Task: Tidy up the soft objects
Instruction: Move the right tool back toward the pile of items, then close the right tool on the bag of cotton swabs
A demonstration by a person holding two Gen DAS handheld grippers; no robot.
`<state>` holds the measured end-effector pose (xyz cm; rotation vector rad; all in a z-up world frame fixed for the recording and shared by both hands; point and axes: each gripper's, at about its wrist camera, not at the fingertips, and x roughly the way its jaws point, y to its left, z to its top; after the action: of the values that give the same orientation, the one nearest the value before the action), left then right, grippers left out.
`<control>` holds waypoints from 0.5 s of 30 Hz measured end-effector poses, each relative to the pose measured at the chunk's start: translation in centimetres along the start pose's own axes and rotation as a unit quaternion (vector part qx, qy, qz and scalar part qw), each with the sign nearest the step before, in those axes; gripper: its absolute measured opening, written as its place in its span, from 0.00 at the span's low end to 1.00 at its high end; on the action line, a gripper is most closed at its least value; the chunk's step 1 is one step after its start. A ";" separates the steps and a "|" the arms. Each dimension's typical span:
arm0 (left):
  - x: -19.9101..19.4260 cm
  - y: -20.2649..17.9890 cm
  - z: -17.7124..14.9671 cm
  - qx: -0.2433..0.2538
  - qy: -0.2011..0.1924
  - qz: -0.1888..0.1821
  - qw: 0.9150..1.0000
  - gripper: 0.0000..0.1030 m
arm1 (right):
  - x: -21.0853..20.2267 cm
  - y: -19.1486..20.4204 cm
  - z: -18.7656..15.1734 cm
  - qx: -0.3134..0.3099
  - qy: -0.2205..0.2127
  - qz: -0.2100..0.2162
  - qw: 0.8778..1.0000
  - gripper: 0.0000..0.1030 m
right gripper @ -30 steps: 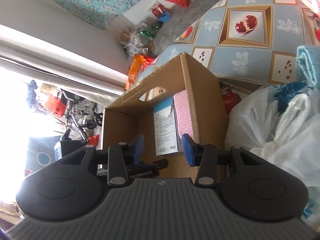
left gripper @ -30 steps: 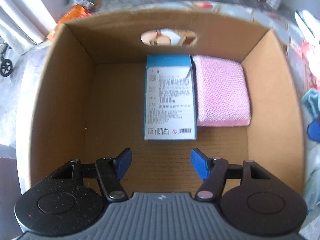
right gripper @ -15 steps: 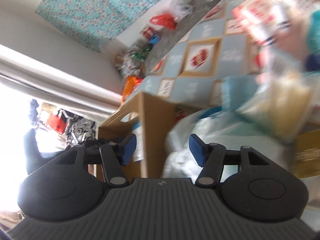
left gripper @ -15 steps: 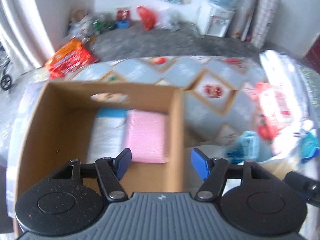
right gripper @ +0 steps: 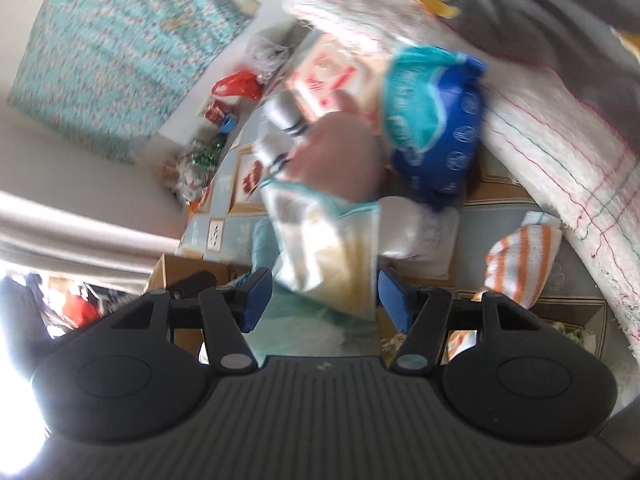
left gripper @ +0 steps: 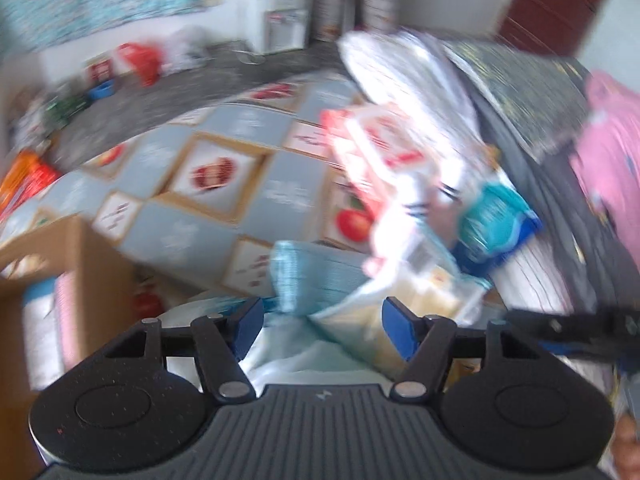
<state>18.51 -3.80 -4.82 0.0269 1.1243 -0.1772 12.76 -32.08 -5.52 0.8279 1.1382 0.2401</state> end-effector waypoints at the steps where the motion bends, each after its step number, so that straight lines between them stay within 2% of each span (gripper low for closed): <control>1: 0.5 -0.5 -0.1 0.014 0.005 -0.001 1.000 0.55 | 0.8 -0.8 0.2 0.012 0.004 0.007 1.000 0.57; 3: 1.6 -1.8 -0.1 0.048 0.015 -0.004 0.999 0.51 | 2.6 -2.1 0.6 0.033 0.009 0.021 0.999 0.57; 9: 4.5 -4.0 -0.3 0.148 0.034 0.004 0.988 0.51 | 7.6 -4.1 0.6 0.078 0.037 0.049 0.995 0.57; 15: 7.2 -4.0 0.5 0.149 0.067 -0.019 0.986 0.53 | 10.6 -4.8 0.6 0.093 0.050 0.055 0.993 0.57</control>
<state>21.36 -8.68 -10.80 0.2886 1.2237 -0.3808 16.80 -29.70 -16.24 1.0541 1.2239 0.2726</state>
